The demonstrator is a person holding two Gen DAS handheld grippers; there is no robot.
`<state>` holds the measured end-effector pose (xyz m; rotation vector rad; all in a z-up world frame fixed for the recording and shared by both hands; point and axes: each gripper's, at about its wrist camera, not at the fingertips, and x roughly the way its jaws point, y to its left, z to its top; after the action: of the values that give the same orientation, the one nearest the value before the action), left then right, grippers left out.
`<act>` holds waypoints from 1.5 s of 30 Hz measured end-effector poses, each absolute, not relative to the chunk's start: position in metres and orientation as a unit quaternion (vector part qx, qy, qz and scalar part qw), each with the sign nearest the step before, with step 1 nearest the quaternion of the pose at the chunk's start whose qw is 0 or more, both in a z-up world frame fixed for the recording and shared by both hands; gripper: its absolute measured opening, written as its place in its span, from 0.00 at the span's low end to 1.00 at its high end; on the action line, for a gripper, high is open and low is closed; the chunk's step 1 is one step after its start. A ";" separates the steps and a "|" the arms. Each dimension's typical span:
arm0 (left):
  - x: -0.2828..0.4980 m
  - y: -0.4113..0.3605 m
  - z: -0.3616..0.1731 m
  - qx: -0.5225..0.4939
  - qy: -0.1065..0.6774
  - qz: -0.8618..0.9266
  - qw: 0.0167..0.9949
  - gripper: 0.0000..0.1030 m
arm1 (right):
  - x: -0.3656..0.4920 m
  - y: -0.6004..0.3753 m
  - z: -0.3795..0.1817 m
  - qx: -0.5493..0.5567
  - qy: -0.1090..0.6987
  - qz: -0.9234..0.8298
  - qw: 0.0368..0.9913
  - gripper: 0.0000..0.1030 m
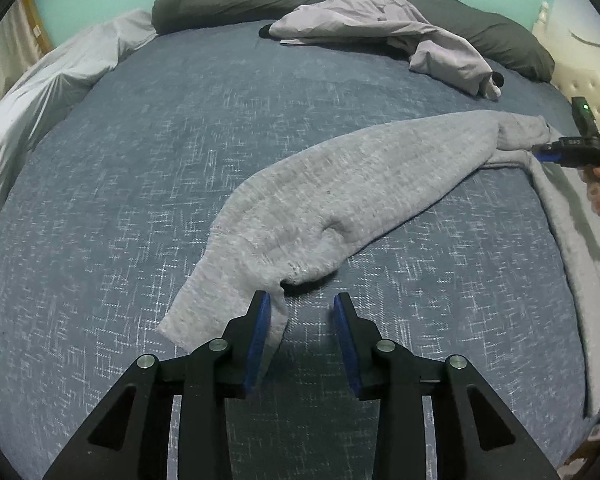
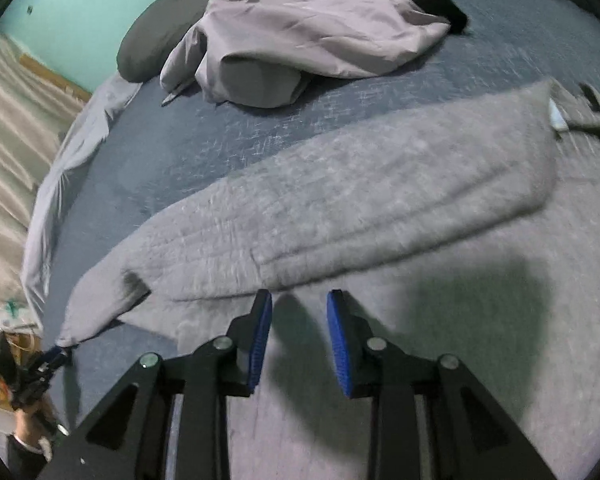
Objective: Fold clothes
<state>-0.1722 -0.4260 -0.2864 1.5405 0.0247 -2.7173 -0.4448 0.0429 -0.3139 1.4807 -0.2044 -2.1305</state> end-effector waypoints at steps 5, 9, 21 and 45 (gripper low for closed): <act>-0.180 -0.433 -0.282 0.482 0.005 -0.876 0.015 0.35 | -0.464 0.025 -0.306 0.516 -0.057 -0.812 0.267 0.27; -0.189 -0.441 -0.275 0.469 0.007 -0.883 0.022 0.35 | -0.492 0.007 -0.293 0.487 -0.050 -0.830 0.267 0.27; -0.182 -0.434 -0.260 0.445 0.015 -0.895 0.000 0.35 | -0.529 -0.003 -0.253 0.431 -0.100 -0.848 0.293 0.27; -0.182 -0.442 -0.292 0.475 -0.027 -0.879 0.024 0.06 | -0.430 0.024 -0.285 0.494 -0.086 -0.792 0.349 0.27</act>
<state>-0.1824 -0.4418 -0.2916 1.4699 -0.0845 -2.7214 -0.4296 0.0244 -0.2847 1.2802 -0.2230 -2.0523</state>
